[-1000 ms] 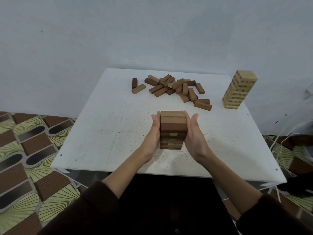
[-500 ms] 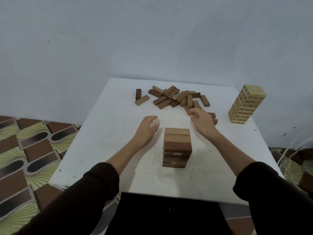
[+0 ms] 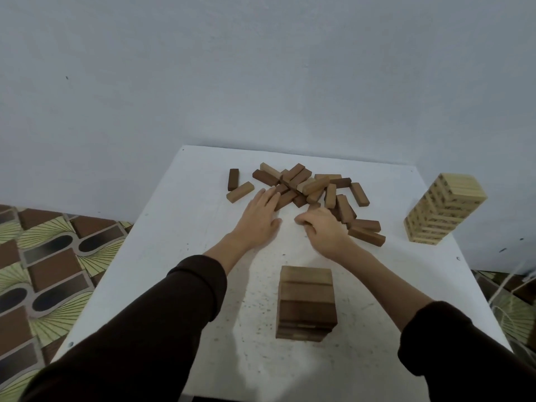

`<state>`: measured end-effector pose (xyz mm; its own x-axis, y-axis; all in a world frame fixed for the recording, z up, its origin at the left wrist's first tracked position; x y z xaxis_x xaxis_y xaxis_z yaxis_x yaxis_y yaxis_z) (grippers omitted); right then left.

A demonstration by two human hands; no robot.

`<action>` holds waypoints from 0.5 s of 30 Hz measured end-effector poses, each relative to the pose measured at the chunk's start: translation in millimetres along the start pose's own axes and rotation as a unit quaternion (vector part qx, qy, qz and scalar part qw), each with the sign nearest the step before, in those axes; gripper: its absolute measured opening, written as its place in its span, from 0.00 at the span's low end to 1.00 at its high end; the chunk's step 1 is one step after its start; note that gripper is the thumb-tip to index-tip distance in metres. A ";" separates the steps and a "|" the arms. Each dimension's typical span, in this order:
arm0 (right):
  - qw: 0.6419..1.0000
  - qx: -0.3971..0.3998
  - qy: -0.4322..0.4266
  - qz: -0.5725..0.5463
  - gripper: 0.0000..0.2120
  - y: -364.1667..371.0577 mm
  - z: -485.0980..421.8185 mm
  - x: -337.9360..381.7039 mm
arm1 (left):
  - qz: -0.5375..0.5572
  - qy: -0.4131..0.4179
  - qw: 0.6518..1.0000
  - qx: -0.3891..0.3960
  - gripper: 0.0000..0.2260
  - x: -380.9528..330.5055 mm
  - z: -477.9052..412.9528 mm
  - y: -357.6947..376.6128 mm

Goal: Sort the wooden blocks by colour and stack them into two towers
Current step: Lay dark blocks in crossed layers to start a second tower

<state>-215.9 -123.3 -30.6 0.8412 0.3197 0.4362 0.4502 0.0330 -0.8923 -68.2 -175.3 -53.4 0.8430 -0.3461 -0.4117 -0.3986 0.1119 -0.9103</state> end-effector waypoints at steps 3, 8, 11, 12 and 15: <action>0.999 -0.037 0.005 0.011 0.15 -0.4 -2.3 -8.6 | -0.018 0.020 0.999 -0.021 0.22 -0.7 -7.1 3.4; 1.000 -0.026 -0.001 0.012 0.16 5.0 1.8 -14.0 | -0.008 -0.009 0.993 -0.121 0.14 -6.9 14.9 4.9; 0.996 -0.028 -0.043 -0.070 0.13 9.2 1.1 -9.7 | 0.072 -0.003 0.992 -0.106 0.11 -11.9 27.4 9.4; 0.994 -0.030 -0.045 -0.090 0.13 10.9 0.3 -9.5 | 0.099 -0.006 0.991 -0.095 0.09 -13.1 29.4 10.2; 0.989 -0.052 -0.024 -0.137 0.23 9.1 -1.2 -8.4 | 0.176 -0.030 0.982 -0.059 0.12 -12.4 32.1 11.1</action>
<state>-218.5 -126.8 -42.3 0.6685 0.3577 0.6521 0.6903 0.0280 -0.7230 -71.5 -139.9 -59.8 0.6646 -0.2487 -0.7046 -0.7046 0.1051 -0.7018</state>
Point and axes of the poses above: each hand's wrist, its own z-axis away from the middle knuckle, its own y-axis out of the palm, x = y × z, the point moved 3 cm from there along -z, towards the middle knuckle, and after that the axes turned 9 degrees about -y, right-handed, at the moved point
